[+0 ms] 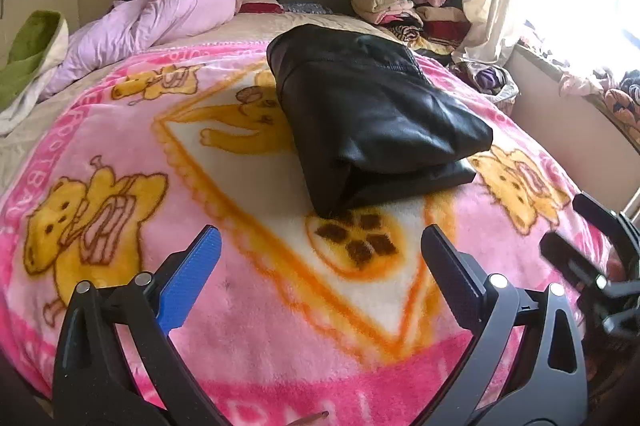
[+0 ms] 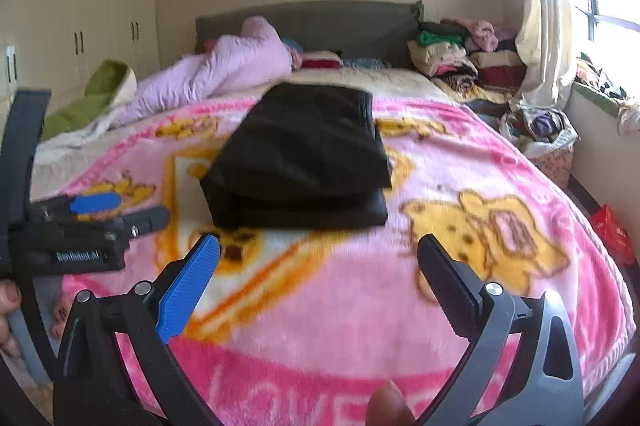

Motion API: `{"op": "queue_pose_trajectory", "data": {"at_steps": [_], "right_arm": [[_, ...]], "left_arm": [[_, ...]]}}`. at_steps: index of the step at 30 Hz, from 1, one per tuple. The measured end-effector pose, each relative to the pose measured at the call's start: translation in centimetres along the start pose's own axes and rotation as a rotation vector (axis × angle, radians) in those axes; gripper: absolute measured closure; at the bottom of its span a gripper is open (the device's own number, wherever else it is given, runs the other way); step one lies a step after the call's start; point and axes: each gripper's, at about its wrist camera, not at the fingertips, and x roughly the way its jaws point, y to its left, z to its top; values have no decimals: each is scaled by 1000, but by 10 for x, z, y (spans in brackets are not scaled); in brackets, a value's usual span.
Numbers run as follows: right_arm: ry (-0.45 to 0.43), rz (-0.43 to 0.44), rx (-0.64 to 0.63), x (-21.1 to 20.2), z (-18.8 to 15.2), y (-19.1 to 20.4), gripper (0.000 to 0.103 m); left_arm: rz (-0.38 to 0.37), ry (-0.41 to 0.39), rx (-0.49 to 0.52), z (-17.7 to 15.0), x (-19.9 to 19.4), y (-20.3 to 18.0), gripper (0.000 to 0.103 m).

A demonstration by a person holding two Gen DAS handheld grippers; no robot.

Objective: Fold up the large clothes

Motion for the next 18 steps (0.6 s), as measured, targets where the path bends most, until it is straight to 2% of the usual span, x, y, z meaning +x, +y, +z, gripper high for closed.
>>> {"op": "queue_pose_trajectory", "data": {"at_steps": [6, 10, 18], "right_arm": [[43, -22, 28, 9, -9, 1, 4], [39, -51, 24, 10, -9, 0, 4], [38, -48, 53, 8, -9, -6, 4]], "left_arm": [[16, 5, 7, -2, 2, -2, 9], [12, 17, 0, -3, 4, -2, 9], [-5, 18, -16, -4, 5, 0, 9]]}}
